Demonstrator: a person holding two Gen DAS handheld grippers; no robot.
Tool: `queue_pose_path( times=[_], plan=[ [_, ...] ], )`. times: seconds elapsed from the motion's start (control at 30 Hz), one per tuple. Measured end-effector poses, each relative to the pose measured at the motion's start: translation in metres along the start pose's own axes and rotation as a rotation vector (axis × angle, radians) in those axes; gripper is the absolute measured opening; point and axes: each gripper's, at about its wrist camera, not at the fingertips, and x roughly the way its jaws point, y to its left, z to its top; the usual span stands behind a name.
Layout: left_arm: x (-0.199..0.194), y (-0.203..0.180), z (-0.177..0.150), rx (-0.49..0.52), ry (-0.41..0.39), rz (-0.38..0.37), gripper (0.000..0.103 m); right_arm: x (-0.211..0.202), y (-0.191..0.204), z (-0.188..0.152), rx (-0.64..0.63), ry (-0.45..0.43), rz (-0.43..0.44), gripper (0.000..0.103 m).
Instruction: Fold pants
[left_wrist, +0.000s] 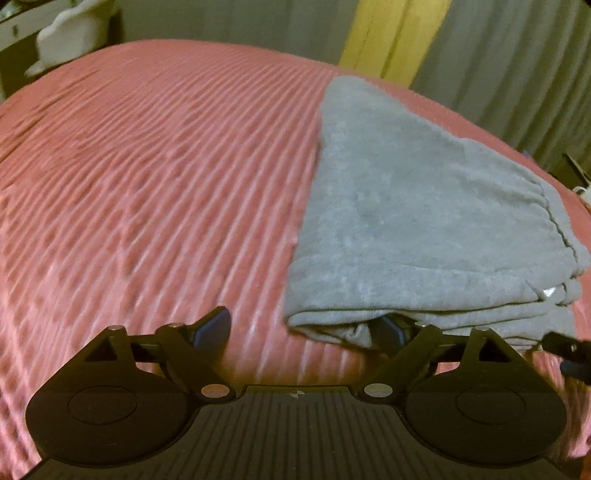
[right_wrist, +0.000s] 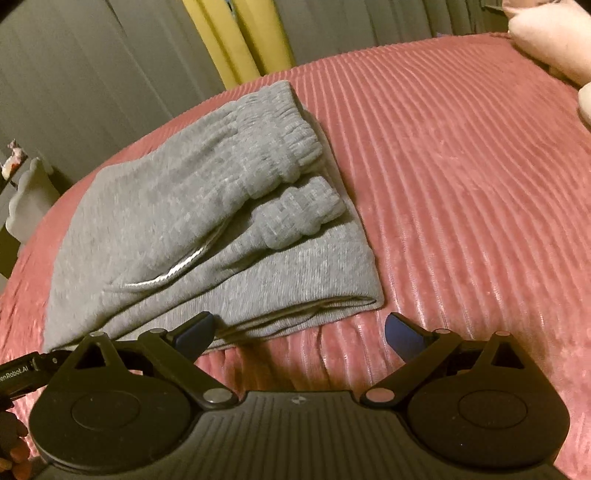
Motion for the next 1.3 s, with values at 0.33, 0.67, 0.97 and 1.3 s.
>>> queue_pose_path(
  times=[0.33, 0.67, 0.97, 1.3],
  plan=[
    [-0.061, 0.021, -0.017, -0.085, 0.002, 0.218, 0.09, -0.036, 0.025, -0.022, -0.068, -0.03, -0.129, 0.099],
    [-0.081, -0.03, -0.038, 0.222, -0.052, 0.044, 0.097, -0.046, 0.056, -0.033, -0.263, -0.015, -0.169, 0.099],
    [-0.055, -0.027, -0.052, 0.214, -0.109, 0.035, 0.097, -0.049, 0.077, -0.058, -0.273, -0.043, -0.099, 0.099],
    [-0.028, -0.026, -0.048, 0.191, -0.066, -0.034, 0.097, -0.02, 0.114, -0.078, -0.461, -0.038, -0.17, 0.099]
  ],
)
